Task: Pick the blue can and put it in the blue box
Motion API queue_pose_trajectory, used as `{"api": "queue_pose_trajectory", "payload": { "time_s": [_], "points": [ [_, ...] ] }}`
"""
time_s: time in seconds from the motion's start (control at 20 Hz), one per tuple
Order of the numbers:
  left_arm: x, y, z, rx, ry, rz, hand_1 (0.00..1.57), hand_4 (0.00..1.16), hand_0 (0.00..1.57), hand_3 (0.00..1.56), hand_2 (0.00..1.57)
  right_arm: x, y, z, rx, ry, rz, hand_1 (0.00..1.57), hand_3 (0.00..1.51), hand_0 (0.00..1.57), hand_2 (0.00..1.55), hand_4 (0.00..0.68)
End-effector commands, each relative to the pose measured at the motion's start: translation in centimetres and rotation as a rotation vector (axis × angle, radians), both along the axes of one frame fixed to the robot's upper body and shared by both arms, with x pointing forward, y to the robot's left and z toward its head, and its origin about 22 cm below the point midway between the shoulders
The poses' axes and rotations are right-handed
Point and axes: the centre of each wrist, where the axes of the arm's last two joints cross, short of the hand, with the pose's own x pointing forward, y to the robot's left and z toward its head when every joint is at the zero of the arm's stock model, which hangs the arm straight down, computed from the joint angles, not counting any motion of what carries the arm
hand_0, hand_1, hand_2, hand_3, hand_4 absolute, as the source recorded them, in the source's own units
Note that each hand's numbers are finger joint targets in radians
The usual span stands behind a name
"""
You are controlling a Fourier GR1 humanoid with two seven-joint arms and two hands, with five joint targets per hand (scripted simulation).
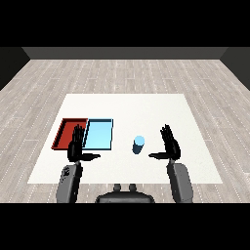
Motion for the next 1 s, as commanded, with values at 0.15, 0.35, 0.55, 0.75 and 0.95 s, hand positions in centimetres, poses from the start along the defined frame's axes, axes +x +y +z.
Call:
{"api": "queue_pose_trajectory", "payload": {
  "time_s": [0.15,0.35,0.55,0.75,0.95],
  "points": [
    [0.3,1.0,-0.1,-0.013,-0.007,0.007,0.0,0.0,0.0,0.0,0.0,2.4,0.4,-0.5,0.048,0.057,0.004,0.0,0.0,0.0,0.0,0.0],
    [1.1,-0.1,1.8,-0.02,0.001,0.033,0.0,0.0,0.0,0.0,0.0,0.3,2.3,-1.1,0.041,0.101,-0.011,0.0,0.0,0.0,0.0,0.0],
    [0.6,2.4,-0.5,-0.041,-0.029,0.002,0.0,0.0,0.0,0.0,0.0,0.0,3.5,-2.5,0.051,0.124,-0.018,0.0,0.0,0.0,0.0,0.0],
    [0.5,-0.1,-2.1,-0.03,-0.02,-0.006,0.0,0.0,0.0,0.0,0.0,1.5,3.0,-2.7,0.051,0.145,-0.008,0.0,0.0,0.0,0.0,0.0],
    [-0.5,0.3,-0.2,-0.027,-0.003,0.017,0.0,0.0,0.0,0.0,0.0,0.0,3.8,-6.6,0.062,0.145,0.001,0.0,0.0,0.0,0.0,0.0]
  ]
}}
